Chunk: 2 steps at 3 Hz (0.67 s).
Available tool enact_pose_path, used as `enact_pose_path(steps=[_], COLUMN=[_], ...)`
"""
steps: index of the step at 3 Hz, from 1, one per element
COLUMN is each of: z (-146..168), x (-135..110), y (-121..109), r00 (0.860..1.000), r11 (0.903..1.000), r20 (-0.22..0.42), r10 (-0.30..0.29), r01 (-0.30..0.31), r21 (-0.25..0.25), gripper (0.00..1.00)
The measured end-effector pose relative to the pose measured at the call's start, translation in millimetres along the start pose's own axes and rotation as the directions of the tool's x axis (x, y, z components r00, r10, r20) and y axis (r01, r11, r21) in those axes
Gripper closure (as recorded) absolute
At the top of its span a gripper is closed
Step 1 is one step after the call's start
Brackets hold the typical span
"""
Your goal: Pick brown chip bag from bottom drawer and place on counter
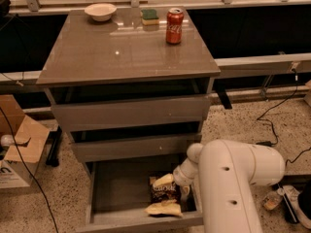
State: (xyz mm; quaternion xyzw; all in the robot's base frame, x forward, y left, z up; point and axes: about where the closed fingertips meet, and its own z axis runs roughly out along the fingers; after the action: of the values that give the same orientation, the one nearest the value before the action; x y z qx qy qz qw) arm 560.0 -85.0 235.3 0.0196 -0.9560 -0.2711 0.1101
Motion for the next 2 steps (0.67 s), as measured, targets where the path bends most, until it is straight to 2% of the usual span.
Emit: enact_pose_path(steps=[1,2], z=[29,55], x=[-4,-4], y=[-18,-35], r00=[0.997,0.988], r11=[0.9983,0.9939], r20=[-0.054,-0.108], r10=[0.058,0.110], r01=[-0.058,-0.108], r21=[-0.001,0.022], gripper=[0.00,0.00])
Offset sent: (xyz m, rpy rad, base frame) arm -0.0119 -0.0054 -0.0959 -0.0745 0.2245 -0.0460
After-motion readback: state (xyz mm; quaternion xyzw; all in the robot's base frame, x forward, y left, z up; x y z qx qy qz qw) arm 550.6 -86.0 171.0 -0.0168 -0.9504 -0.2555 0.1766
